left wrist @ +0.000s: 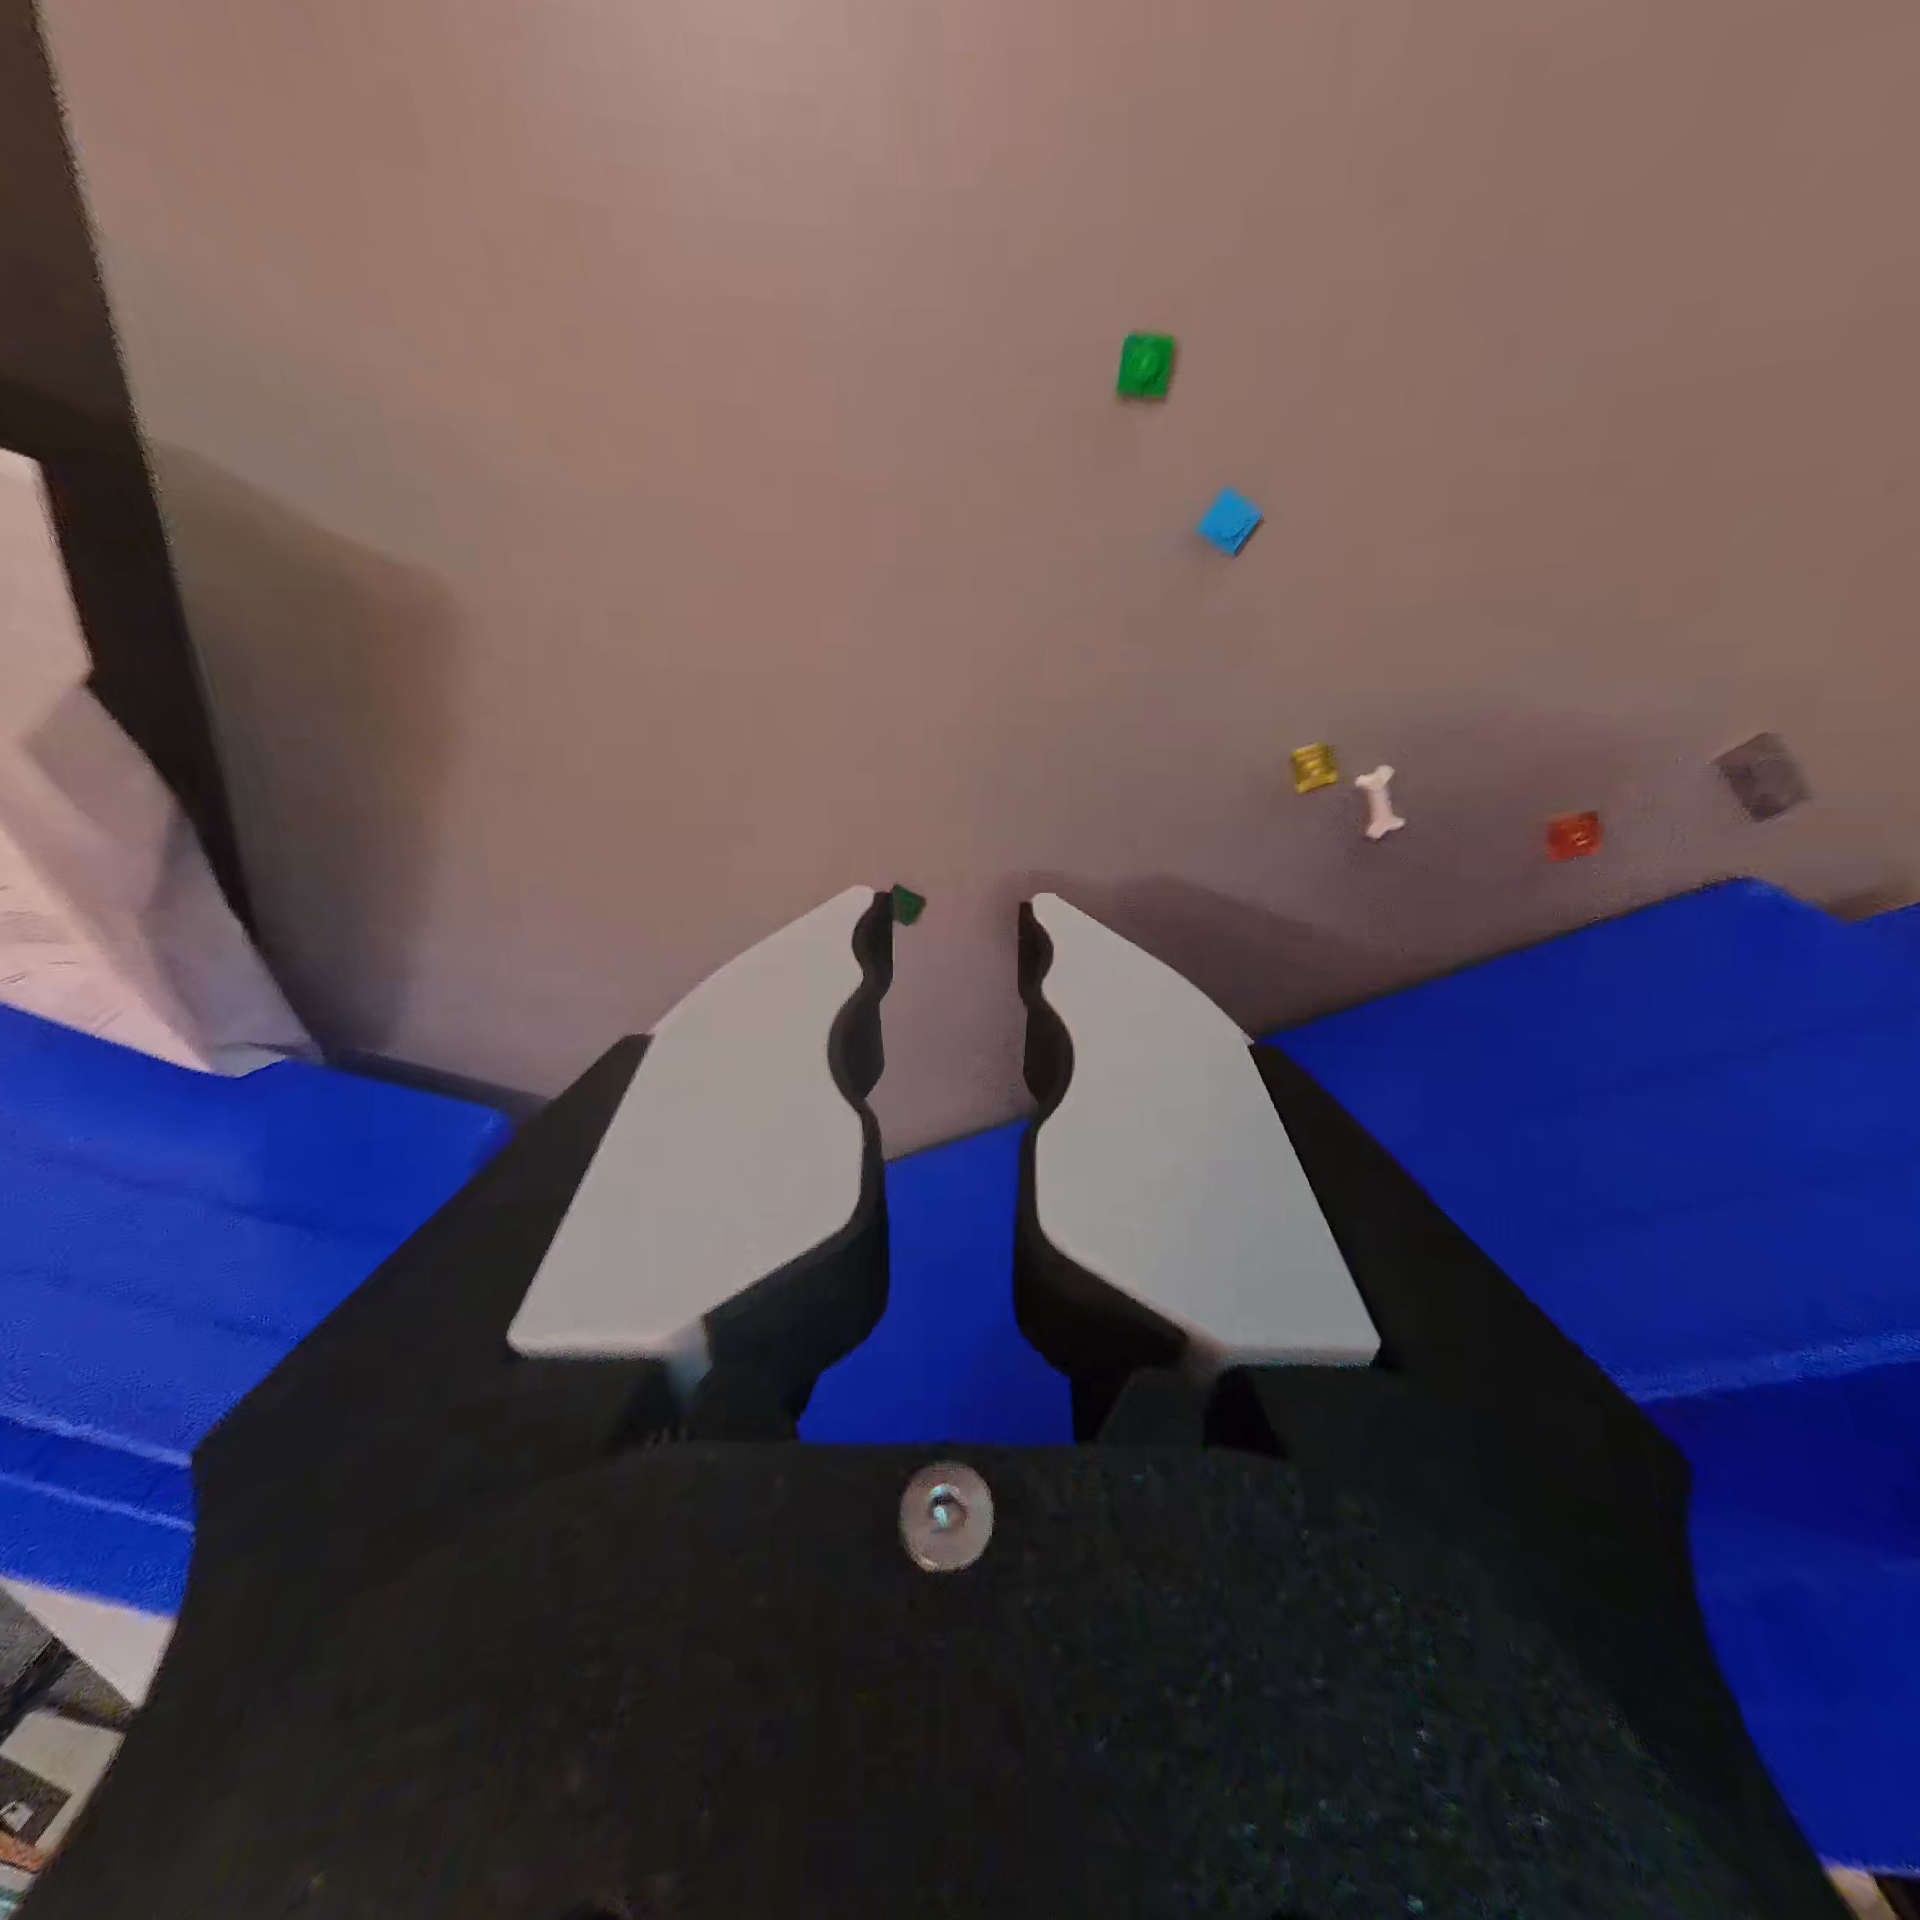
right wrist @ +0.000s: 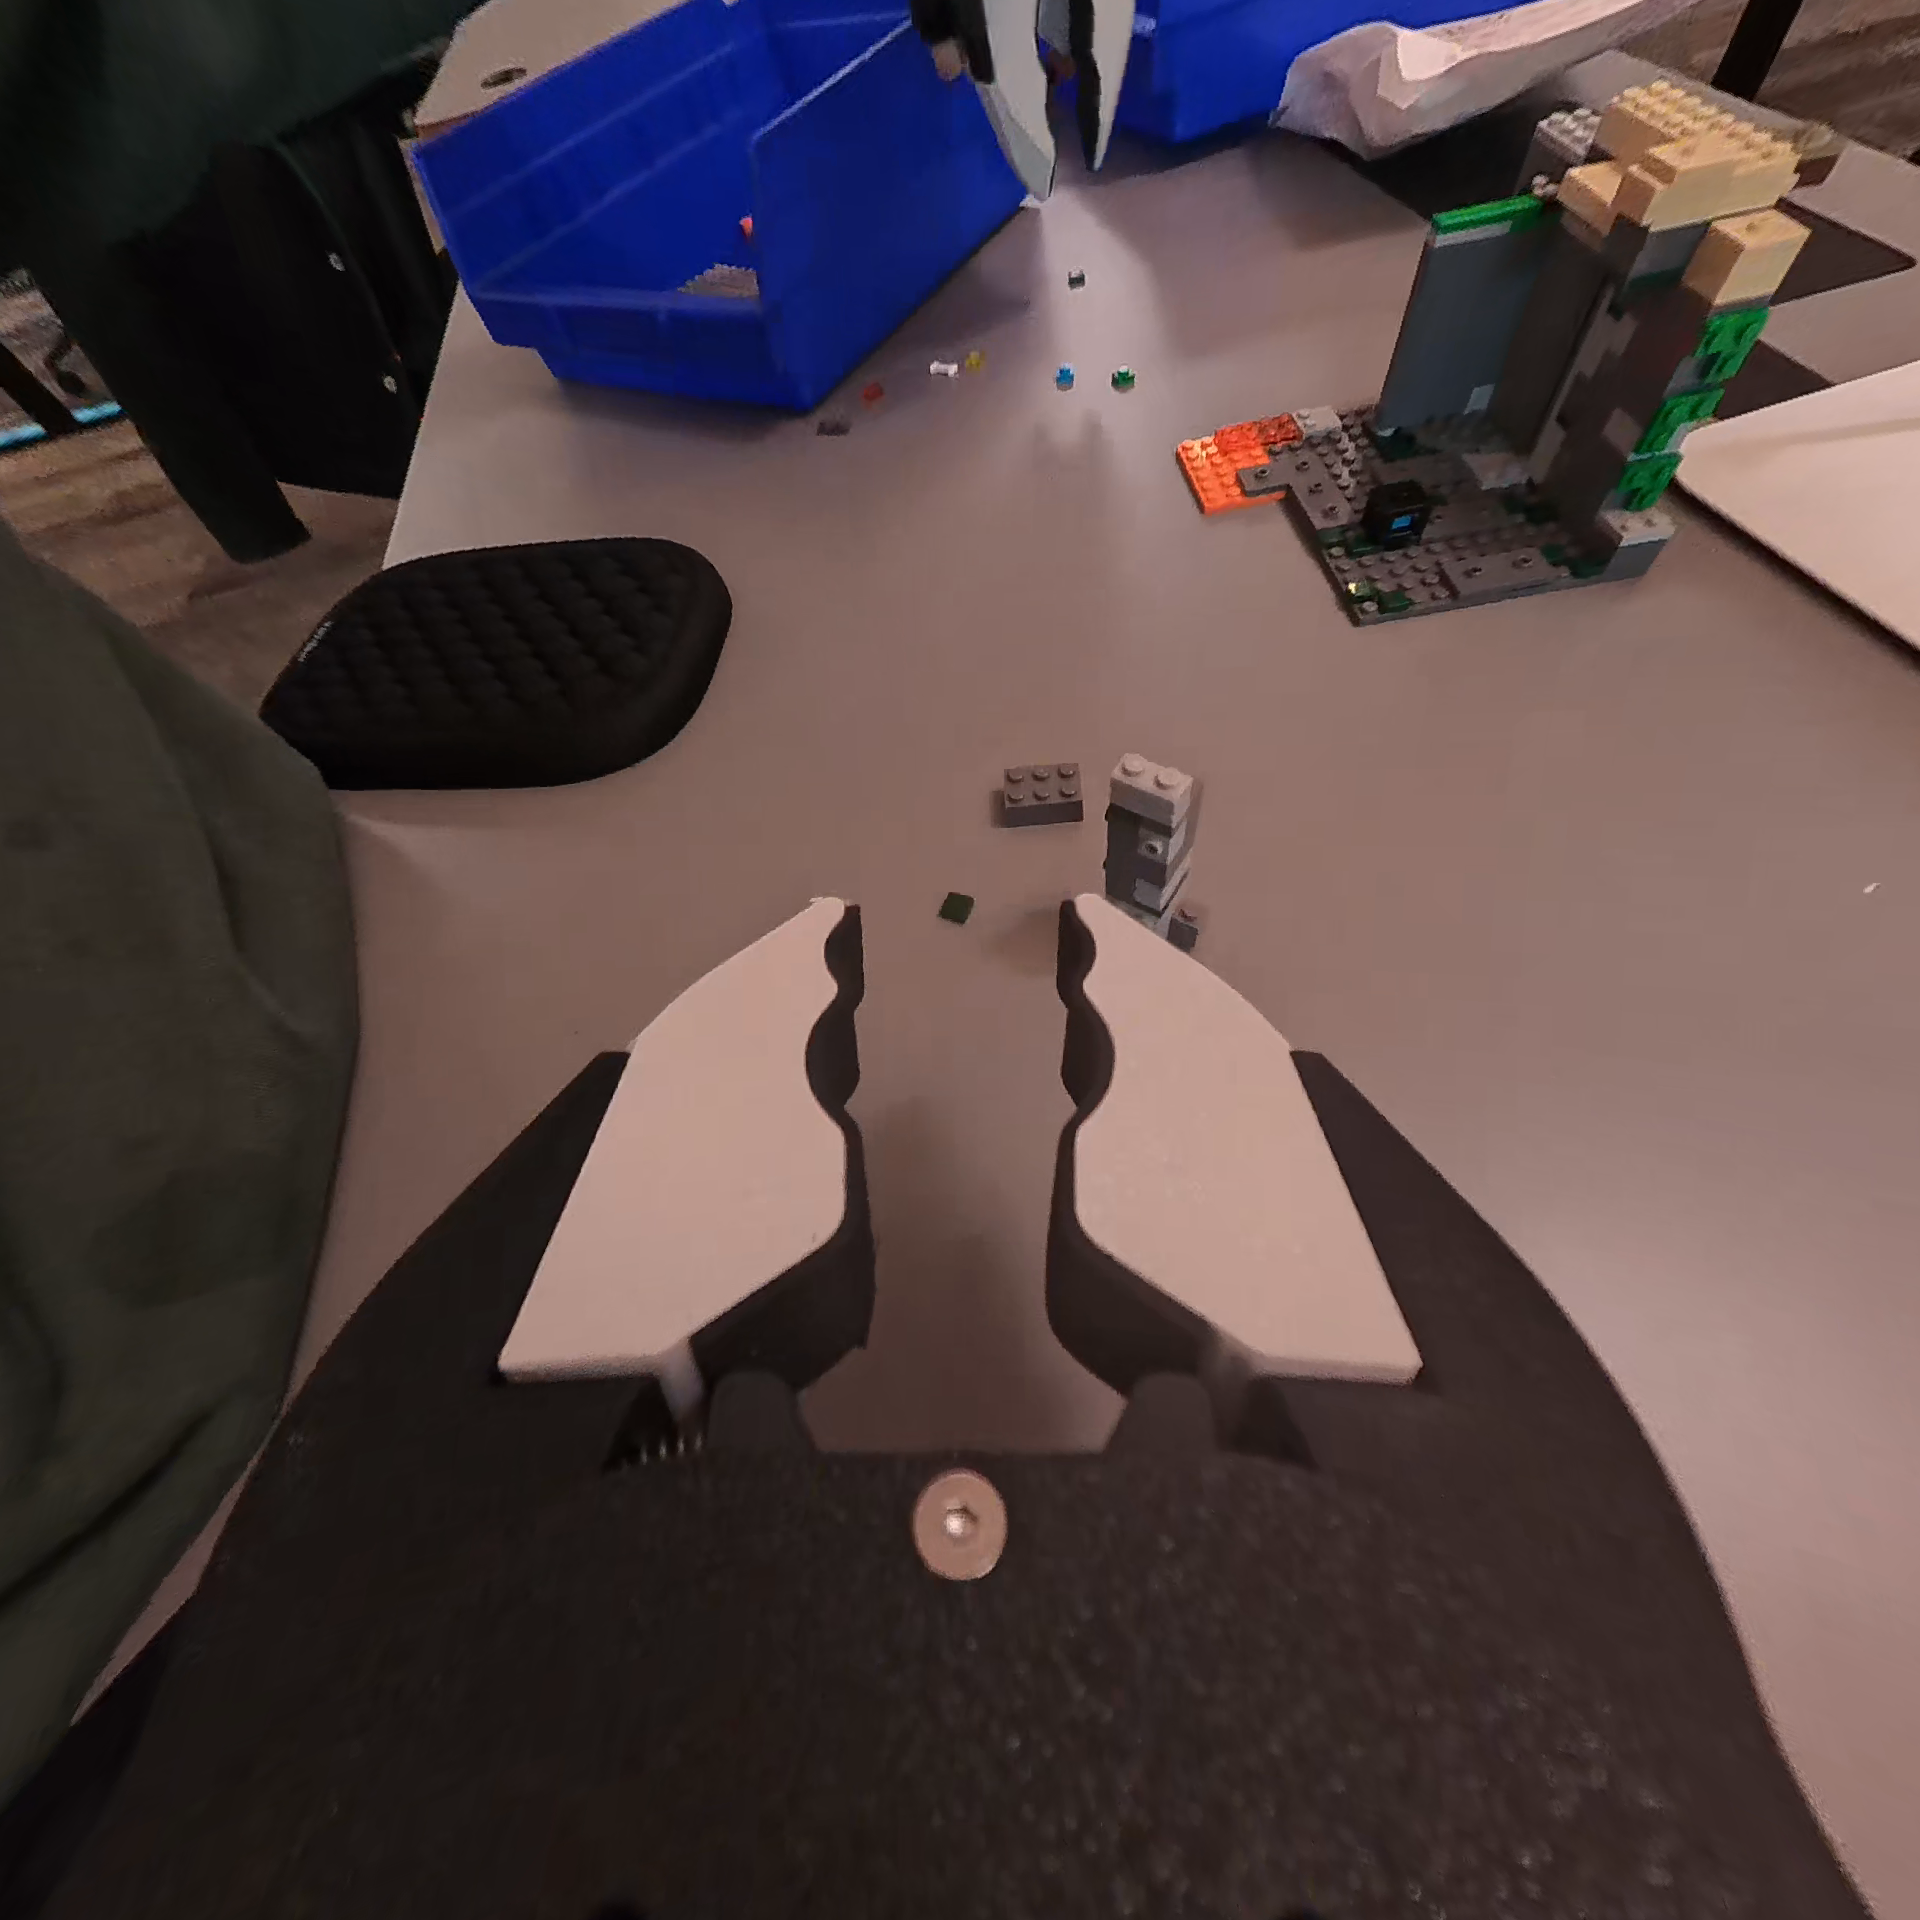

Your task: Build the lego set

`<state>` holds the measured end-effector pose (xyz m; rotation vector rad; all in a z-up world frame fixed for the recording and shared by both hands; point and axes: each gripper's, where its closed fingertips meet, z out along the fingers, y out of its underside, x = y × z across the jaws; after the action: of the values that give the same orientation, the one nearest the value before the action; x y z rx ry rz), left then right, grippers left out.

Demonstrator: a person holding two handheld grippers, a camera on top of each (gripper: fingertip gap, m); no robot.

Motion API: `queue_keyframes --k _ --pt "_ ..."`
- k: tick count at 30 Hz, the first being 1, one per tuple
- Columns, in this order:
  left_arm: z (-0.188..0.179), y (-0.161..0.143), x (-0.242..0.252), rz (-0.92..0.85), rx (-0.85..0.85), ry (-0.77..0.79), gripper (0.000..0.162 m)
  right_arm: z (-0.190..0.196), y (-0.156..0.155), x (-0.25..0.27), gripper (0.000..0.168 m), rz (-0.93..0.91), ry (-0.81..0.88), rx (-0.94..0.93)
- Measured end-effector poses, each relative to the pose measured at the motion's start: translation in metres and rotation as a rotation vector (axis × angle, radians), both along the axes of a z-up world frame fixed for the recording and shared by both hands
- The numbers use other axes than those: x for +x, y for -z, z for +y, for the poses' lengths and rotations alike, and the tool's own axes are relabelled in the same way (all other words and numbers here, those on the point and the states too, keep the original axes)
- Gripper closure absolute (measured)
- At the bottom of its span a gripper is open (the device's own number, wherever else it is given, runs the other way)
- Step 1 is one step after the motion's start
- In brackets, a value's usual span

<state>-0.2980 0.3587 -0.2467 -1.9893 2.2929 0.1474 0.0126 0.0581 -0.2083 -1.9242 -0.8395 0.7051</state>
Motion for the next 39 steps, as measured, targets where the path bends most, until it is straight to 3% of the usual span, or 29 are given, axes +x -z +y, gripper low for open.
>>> queue_keyframes --k 6,13,26,31,39 --pt "0.015 0.028 -0.021 0.120 -0.055 0.028 0.134 0.000 0.003 0.005 0.133 0.002 0.005 -0.005" --pt "0.026 0.038 -0.028 0.181 -0.054 0.063 0.136 0.006 0.012 0.007 0.133 0.017 0.016 -0.039" --pt "0.024 0.046 -0.027 0.192 -0.075 0.083 0.143 0.007 0.024 0.006 0.134 0.012 0.016 -0.074" --pt "0.020 0.047 -0.026 0.191 -0.087 0.091 0.154 0.007 0.026 0.005 0.134 0.007 0.012 -0.078" --pt "0.006 0.043 -0.010 0.170 -0.066 0.118 0.154 0.006 0.030 0.004 0.134 0.002 0.007 -0.085"
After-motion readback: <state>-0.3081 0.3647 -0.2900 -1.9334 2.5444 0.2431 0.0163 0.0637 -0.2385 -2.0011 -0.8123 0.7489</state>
